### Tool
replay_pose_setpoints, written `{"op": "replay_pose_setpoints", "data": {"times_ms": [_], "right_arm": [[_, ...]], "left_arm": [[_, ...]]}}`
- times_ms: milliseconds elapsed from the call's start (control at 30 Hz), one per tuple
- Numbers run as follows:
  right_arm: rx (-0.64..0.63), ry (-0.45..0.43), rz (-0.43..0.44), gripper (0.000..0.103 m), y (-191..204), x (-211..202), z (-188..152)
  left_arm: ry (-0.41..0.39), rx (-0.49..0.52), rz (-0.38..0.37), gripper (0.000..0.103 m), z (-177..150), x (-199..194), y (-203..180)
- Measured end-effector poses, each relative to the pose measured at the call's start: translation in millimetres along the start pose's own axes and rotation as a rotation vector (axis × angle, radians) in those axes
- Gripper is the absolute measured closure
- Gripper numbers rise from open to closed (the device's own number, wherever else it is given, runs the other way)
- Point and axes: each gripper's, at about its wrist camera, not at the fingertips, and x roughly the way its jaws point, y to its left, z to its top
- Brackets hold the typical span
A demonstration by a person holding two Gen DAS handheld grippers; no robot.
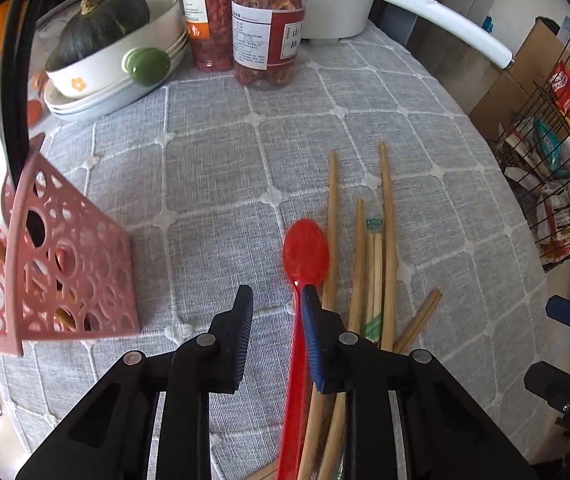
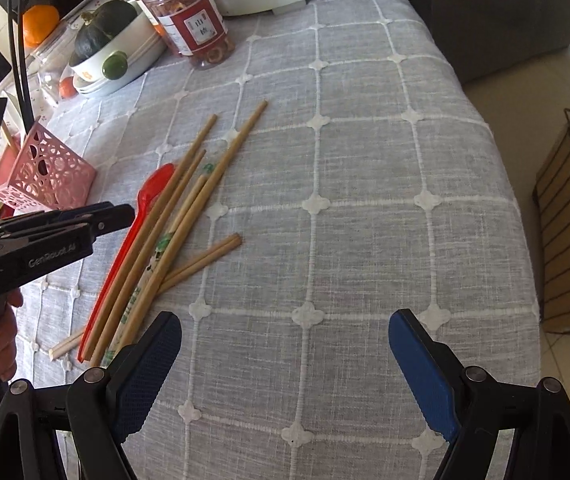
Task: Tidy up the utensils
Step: 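Move the left tool back toward the red spoon, then close the left tool on the red spoon handle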
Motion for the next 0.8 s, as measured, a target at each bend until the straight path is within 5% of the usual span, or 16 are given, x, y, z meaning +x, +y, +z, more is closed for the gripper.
{"op": "replay_pose_setpoints", "data": {"times_ms": [500,633,800], "right_arm": [[0.025,0.019,-0.001,0.014,-7,8,-1],[0.011,0.016,-0.002,0.014,-4,10,0],[0.020,0.010,-0.007,0.014,-4,8,2]], "left_arm": [[0.052,0.066,0.071,0.071,34,24,-6],[0.058,0.063,0.034,0.103,35,24,-5],[-0.001,0.066,0.035,0.103,24,2,0]]}}
